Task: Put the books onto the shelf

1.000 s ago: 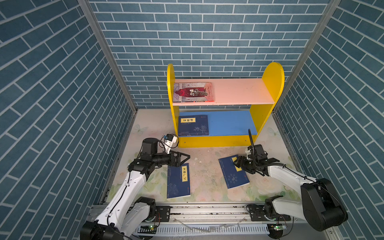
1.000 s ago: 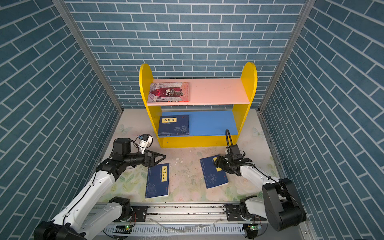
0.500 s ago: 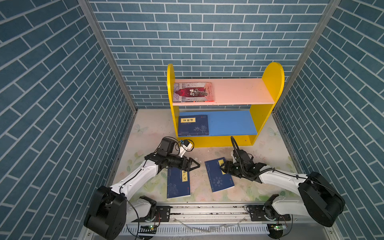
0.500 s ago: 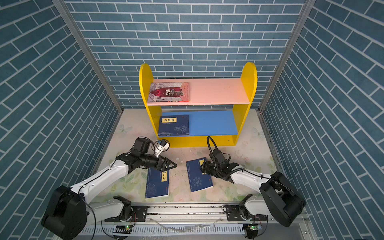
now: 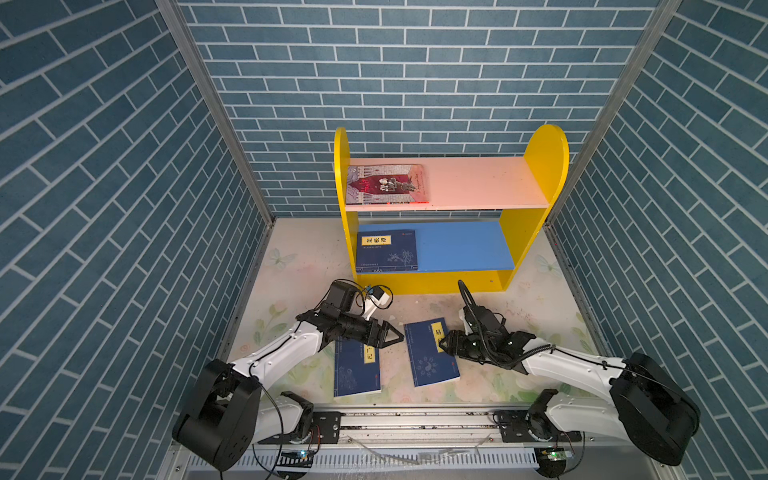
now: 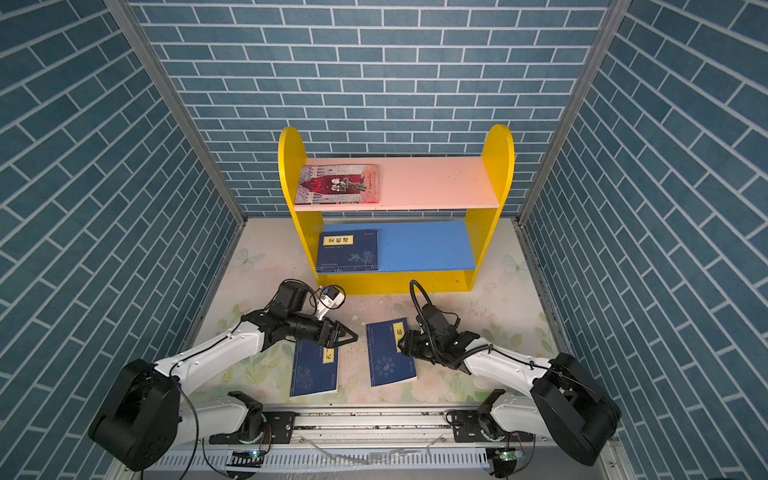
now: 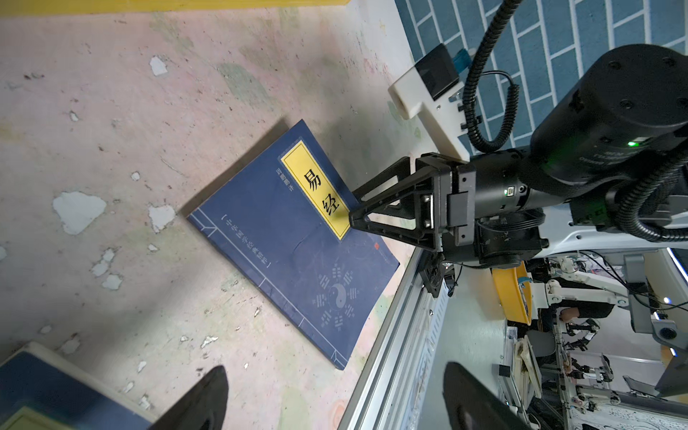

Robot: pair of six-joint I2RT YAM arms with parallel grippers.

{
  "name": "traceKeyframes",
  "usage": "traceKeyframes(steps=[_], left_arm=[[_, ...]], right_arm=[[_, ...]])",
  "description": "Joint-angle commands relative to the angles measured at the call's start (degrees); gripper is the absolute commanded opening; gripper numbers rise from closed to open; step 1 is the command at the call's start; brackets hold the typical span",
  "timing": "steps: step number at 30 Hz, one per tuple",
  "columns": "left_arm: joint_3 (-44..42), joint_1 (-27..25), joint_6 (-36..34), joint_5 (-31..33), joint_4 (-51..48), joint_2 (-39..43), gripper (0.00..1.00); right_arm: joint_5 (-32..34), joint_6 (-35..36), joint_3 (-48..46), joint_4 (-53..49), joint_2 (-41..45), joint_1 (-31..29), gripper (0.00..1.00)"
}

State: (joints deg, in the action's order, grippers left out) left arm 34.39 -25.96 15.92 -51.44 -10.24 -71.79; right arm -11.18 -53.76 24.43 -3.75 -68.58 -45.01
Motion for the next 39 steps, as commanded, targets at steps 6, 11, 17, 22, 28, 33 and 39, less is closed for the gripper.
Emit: traceKeyframes(steps=[6,11,17,22,28,33,39], left_arm=[[1.8,-2.8,1.5,-0.3,1.1,-5.3,0.91],[2.7,-5.7,2.6,4.2,1.8,-8.7,0.92],[2.8,-9.3,3.0,5.6,4.7,-13.3,0.90],[1.7,-9.9,3.9,4.9,6.8,-15.7,0.90],[1.4,-10.9,3.7,3.4,7.9,-17.8,0.90],[1.5,-13.3,2.2,3.9,6.7,-19.2,0.90],[2.3,-14.0,0.5,4.7,5.8,-21.2,0.89]], right_arm=[[-1.4,-2.1,-3.6,-0.8,2.1,-0.3,0.63],[-4.2,-2.7,-5.2,1.2,2.1,-0.2,0.62],[-6.8,-2.8,-7.2,2.0,3.1,-0.1,0.61],[-9.3,-3.2,-8.7,3.4,3.0,0.0,0.61],[-14.5,-1.5,-7.6,4.4,-1.2,0.1,0.60],[-14.1,-1.2,-7.4,4.0,-3.4,0.2,0.60],[-14.0,-1.5,-8.2,5.5,-4.3,0.2,0.60]])
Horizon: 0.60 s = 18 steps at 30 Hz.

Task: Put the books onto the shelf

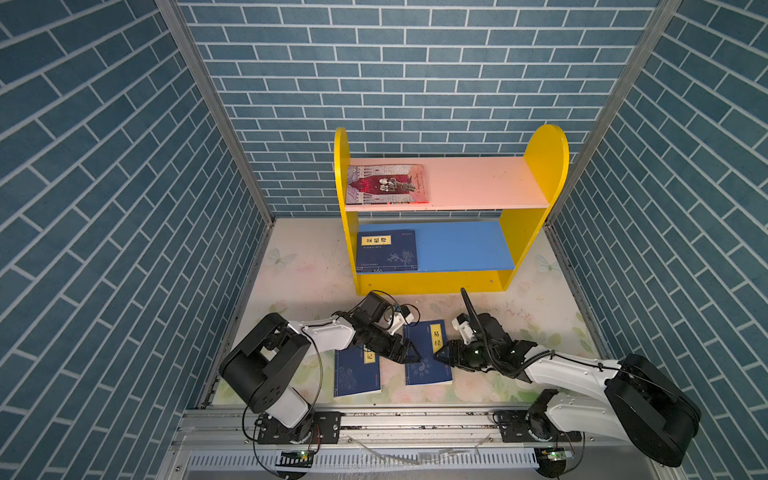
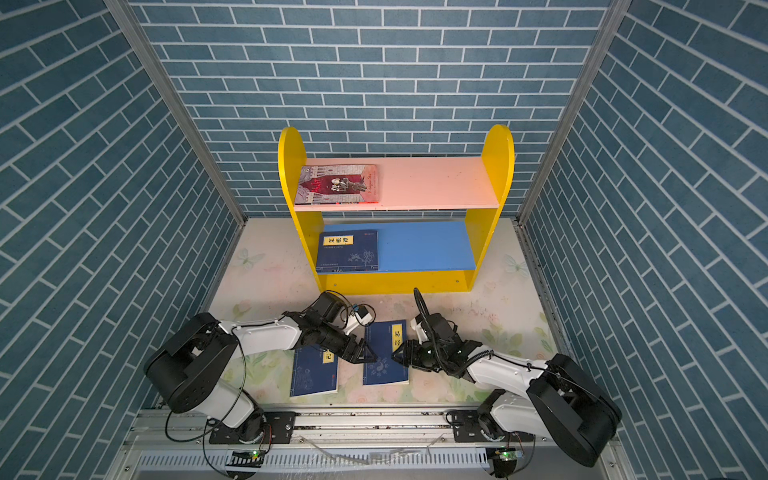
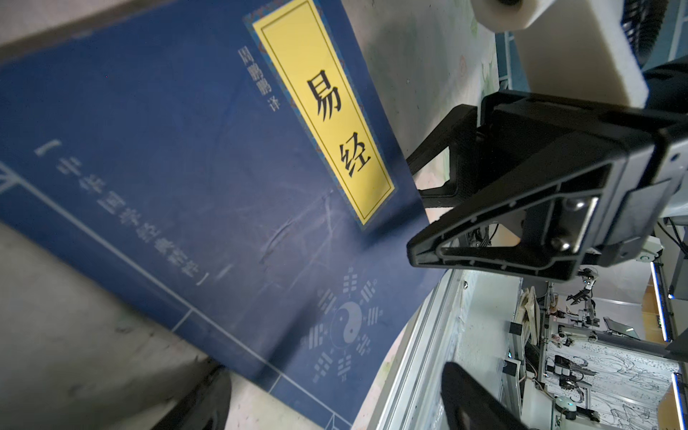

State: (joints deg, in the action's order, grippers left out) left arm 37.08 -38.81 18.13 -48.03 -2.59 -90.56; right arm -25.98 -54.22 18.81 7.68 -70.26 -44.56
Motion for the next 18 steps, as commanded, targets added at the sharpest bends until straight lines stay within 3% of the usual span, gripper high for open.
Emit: traceKeyframes(steps=[1,10,18], left_arm=[[-0.3,-1.2,-1.9,1.3,-2.1,-2.5,0.89],[0.5,-1.4,-6.0,3.9,-5.4,-2.5,0.89],[1.6,-1.4,-7.2,4.0,-6.5,-1.3,0.90]], right_arm=[[1.1,-1.2,-2.8,-5.7,-2.7,-0.3,0.60],[0.0,-2.8,-4.2,-3.4,0.6,0.1,0.51],[-0.6,-1.7,-3.4,-5.1,6.0,0.2,0.27]])
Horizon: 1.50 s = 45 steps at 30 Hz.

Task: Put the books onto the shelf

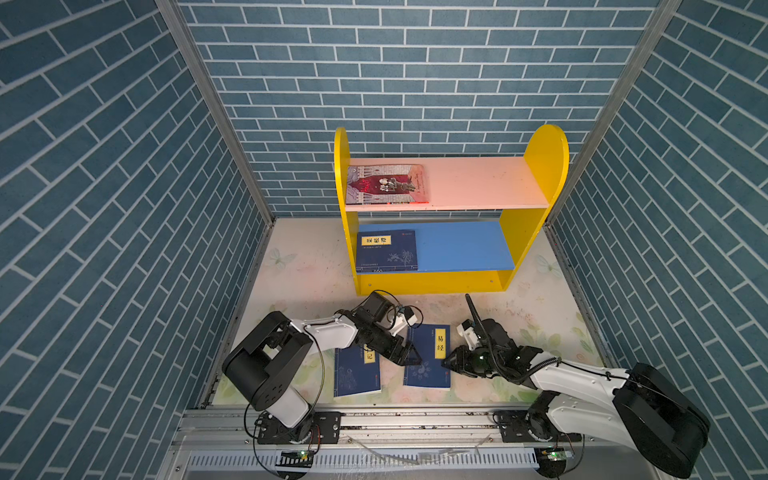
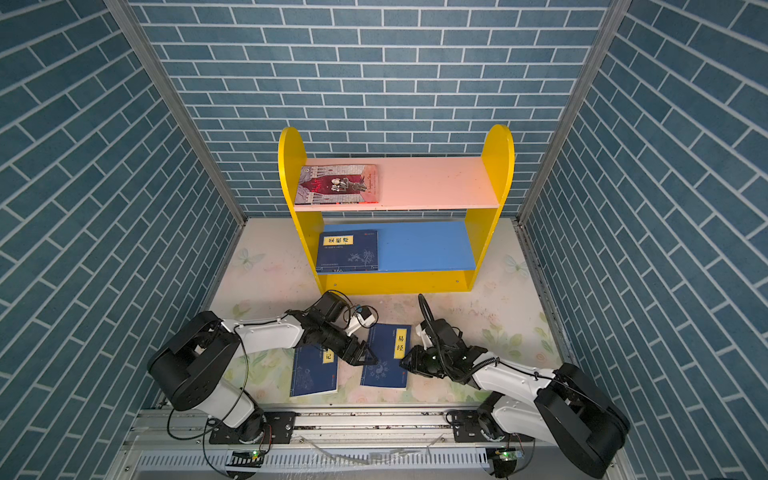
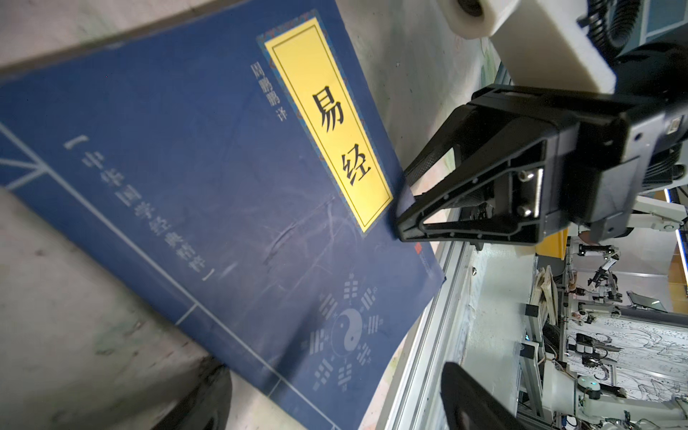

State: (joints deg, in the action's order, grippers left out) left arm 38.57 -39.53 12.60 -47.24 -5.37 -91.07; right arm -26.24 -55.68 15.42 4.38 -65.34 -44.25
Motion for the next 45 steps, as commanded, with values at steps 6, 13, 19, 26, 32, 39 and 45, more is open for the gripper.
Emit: traceKeyframes(steps=[6,13,19,26,32,39,45], left_arm=[[0.4,-0.6,0.3,-0.7,-1.9,-0.2,0.90],[0.1,-0.7,1.7,-2.6,-0.6,1.1,0.90],[-0.6,-0.7,1.8,-4.9,0.9,2.0,0.90],[-0.7,-2.0,3.1,-8.4,2.2,2.4,0.90],[-0.5,-2.0,2.6,-7.4,1.4,1.8,0.92],[1.0,-2.0,1.1,-4.0,-0.7,1.4,0.91],[3.4,-1.7,-2.0,-1.2,-5.0,5.4,0.90]], right_arm=[[-2.2,-0.2,-0.2,1.6,-0.5,0.1,0.22],[-1.0,-2.1,-2.0,6.4,-1.1,0.7,0.41],[-1.3,-3.6,-3.8,9.9,0.8,1.8,0.24],[-4.6,-6.2,-6.6,15.1,5.1,3.6,0.21],[-4.7,-6.8,-7.0,15.0,8.0,4.6,0.52],[-5.3,-6.3,-5.8,14.1,5.2,5.2,0.51],[-3.2,-4.2,-4.6,8.1,4.5,5.3,0.48]])
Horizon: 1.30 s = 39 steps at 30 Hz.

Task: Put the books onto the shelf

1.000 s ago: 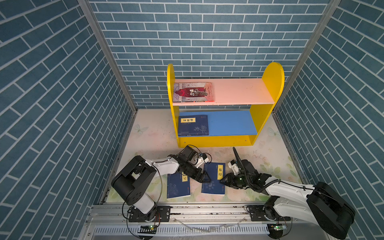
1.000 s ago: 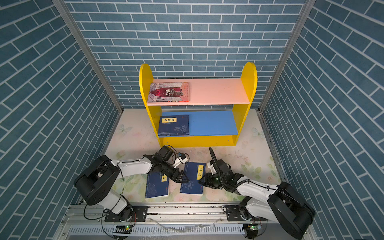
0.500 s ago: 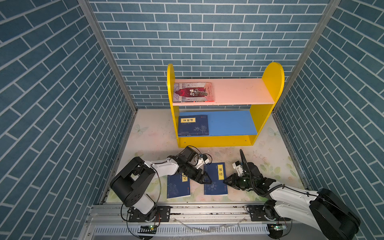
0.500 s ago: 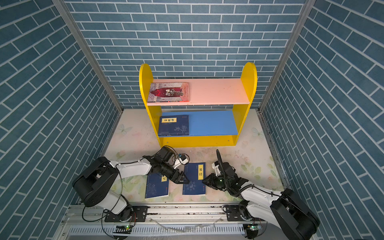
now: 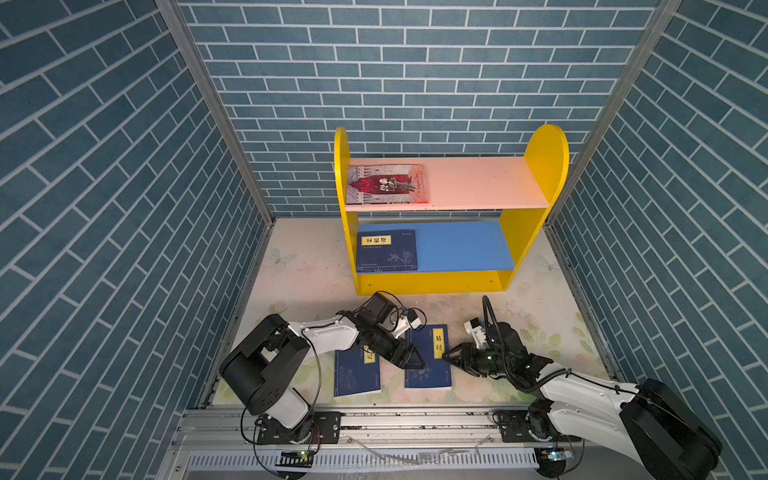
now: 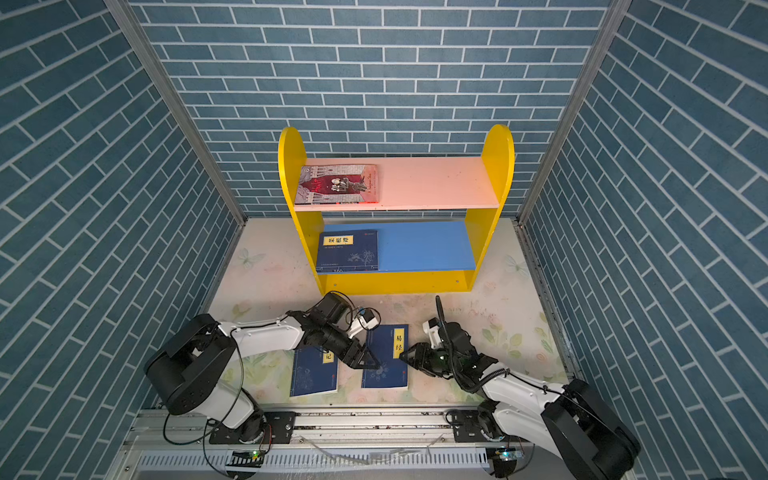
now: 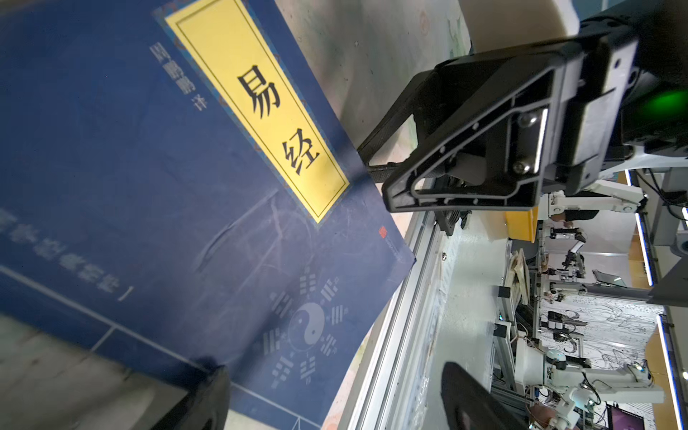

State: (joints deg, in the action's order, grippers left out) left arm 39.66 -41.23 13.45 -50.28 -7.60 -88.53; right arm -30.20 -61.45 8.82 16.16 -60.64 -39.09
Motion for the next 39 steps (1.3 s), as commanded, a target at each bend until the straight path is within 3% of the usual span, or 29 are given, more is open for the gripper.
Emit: traceKeyframes(steps=[1,8,17,25,32,39], left_arm=[[2.2,0.3,-2.8,2.2,-3.0,3.2,0.90],[0.8,0.5,-4.3,8.1,-3.4,1.2,0.90],[0.5,0.1,-2.9,6.2,-1.6,-1.7,0.91],[0.0,-3.3,-3.8,2.1,-1.2,-5.8,0.91],[3.2,-4.7,-5.4,3.0,-4.0,-8.3,0.90],[3.5,-4.6,-9.6,6.0,-7.5,-4.9,0.92]], right_arm=[[0.7,1.9,2.3,-4.2,-0.1,0.3,0.48],[-0.8,3.9,3.8,-7.0,-0.9,0.4,0.46],[-2.7,3.4,3.7,-3.8,-4.1,0.3,0.45],[-6.3,0.9,3.2,5.8,-9.3,0.3,0.43],[-6.8,0.9,3.7,5.8,-8.9,0.3,0.23],[-4.1,4.3,5.3,-5.9,0.6,0.6,0.08]])
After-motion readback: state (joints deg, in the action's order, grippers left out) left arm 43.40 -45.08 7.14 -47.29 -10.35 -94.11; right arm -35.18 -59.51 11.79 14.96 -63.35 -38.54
